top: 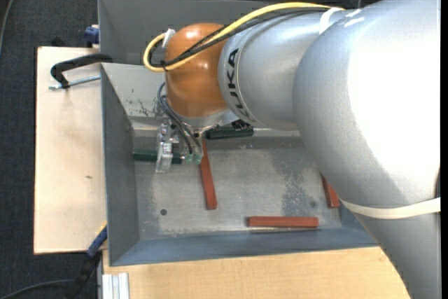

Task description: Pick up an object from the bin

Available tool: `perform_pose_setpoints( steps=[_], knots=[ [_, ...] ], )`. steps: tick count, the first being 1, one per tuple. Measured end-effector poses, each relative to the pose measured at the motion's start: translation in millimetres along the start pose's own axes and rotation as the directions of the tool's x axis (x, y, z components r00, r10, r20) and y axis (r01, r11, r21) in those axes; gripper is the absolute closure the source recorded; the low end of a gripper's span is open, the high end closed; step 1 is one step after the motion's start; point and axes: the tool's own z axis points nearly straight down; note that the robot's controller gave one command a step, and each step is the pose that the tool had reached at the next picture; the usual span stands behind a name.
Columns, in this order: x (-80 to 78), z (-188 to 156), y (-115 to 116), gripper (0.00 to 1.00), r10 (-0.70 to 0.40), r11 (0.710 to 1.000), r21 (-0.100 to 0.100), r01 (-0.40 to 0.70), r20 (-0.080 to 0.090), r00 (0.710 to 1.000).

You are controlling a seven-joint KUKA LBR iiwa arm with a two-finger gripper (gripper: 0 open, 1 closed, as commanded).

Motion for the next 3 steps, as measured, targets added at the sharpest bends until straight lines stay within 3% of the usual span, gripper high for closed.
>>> perform_pose_setpoints(
  steps=[2, 3],
  knots=[
    [-2.9, -34.8, 3.1, 1.0, -0.001, 1.0, 0.0, 0.001, 0.0, 1.0],
    [-5.3, -101.6, 5.2, 1.0, -0.002, 1.0, -0.001, 0.002, 0.002, 1.0]
  ],
)
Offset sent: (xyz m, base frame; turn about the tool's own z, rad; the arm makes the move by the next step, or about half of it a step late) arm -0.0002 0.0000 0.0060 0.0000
